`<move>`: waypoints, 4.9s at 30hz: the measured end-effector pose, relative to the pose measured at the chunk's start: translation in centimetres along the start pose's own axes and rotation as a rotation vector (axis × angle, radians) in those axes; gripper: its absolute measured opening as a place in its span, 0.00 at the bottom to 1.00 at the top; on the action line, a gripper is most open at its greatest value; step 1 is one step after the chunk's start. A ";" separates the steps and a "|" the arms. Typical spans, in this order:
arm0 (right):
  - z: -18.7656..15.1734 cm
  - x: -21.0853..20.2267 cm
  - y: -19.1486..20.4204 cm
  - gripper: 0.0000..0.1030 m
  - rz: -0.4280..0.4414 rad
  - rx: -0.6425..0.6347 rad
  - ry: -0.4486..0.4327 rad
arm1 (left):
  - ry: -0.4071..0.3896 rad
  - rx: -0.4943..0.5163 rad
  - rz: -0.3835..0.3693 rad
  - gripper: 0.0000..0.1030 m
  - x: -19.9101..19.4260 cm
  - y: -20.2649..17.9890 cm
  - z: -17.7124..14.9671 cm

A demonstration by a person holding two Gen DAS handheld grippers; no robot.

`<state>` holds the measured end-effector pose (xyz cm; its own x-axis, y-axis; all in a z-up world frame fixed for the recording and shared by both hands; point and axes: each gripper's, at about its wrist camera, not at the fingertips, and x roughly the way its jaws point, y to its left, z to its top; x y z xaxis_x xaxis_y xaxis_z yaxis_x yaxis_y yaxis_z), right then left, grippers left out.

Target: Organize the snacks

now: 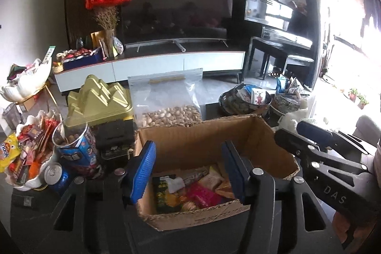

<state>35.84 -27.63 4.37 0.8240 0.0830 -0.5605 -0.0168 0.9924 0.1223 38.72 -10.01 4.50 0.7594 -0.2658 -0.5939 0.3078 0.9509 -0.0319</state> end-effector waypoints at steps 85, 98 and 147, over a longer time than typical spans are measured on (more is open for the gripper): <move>-21.1 -2.5 -7.8 0.55 -0.067 0.203 0.357 | 0.380 0.152 -0.227 0.19 4.5 -11.5 -18.5; -17.9 -5.3 -4.5 0.55 -0.043 0.136 0.274 | 0.267 0.070 -0.202 0.19 -1.0 -8.2 -15.7; 0.3 -2.9 1.3 0.61 -0.074 -0.064 0.165 | 0.084 0.006 0.065 0.52 -3.9 -0.6 0.7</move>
<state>33.63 -26.59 6.41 0.7202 0.0180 -0.6935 0.0001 0.9997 0.0260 35.95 -9.68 7.41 0.7272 -0.1892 -0.6598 0.2635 0.9646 0.0138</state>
